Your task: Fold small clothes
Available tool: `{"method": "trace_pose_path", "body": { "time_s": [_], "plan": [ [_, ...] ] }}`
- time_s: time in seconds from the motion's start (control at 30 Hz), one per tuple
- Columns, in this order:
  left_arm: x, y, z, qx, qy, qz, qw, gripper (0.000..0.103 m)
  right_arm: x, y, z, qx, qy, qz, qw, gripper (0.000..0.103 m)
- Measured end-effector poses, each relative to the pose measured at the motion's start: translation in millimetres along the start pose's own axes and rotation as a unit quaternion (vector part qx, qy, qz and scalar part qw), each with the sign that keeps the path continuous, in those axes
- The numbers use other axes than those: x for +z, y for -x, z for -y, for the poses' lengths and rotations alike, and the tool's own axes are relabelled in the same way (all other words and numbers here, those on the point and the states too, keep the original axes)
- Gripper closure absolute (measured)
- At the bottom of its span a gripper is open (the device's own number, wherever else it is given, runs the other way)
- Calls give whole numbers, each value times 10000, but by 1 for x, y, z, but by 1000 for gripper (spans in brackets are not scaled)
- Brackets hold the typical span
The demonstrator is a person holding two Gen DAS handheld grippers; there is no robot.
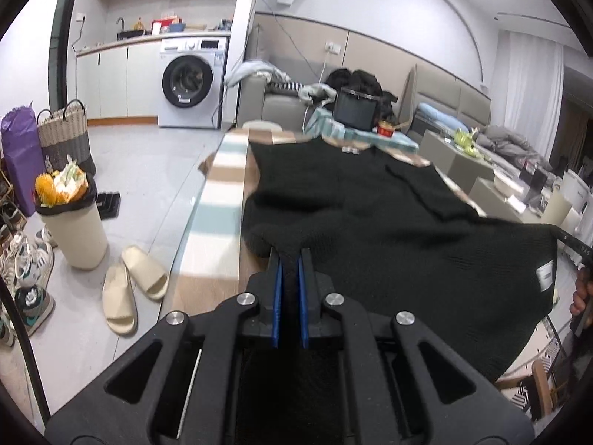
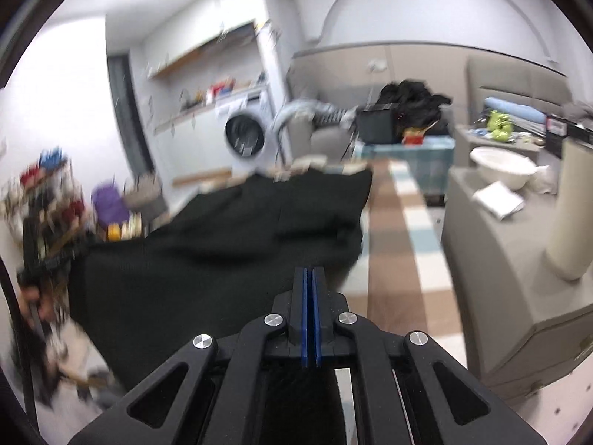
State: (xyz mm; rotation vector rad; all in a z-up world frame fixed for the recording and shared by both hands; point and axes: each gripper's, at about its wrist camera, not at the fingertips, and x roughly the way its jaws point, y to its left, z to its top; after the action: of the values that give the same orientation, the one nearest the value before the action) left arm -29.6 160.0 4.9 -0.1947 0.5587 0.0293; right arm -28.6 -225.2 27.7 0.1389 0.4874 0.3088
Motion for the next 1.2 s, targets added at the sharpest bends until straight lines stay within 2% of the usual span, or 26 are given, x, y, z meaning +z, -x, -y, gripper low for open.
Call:
{"method": "trace_pose_path", "body": {
  "time_s": [0.1,0.17,0.27,0.4,0.63,0.73,0.77,0.8,0.83,0.87,0.9,1.13,1.2],
  "plan": [
    [17,-6,-9,102,167,140,9997,98,8,-1,2,-243,-194,331,9990,101],
    [25,-12,-16,131,283,172,9994,98,10,-6,2,-406,-270,355,9982,101],
    [34,-29,-26,150,392,182,9990,98,14,-30,8,-664,-496,175,9964,101],
    [43,-64,-33,231,442,9,9988,98,22,-73,17,-973,-676,-127,9929,101],
    [46,-125,-38,501,409,-442,9969,97,28,-133,31,-1023,-834,-451,9902,101],
    [40,-147,-43,448,567,-767,9944,95,28,-153,33,-1005,-662,-905,9886,95],
    [37,-152,-44,402,593,-867,9937,87,27,-156,34,-970,-624,-1027,9880,91],
    [35,-158,-45,397,586,-985,9926,78,25,-157,37,-942,-623,-1125,9872,82],
    [32,-161,-45,416,577,-1046,9920,54,23,-157,41,-957,-673,-1183,9861,74],
    [30,-165,-45,464,570,-1086,9914,36,21,-155,44,-992,-732,-1215,9849,54],
    [30,-169,-45,509,579,-1078,9912,35,19,-155,48,-989,-787,-1277,9837,44],
    [40,-211,-35,262,617,-1475,9868,35,17,-177,57,-492,-941,-1619,9811,44],
    [45,-225,-30,267,555,-1549,9860,36,18,-190,53,-521,-808,-1721,9804,45]
  ]
}}
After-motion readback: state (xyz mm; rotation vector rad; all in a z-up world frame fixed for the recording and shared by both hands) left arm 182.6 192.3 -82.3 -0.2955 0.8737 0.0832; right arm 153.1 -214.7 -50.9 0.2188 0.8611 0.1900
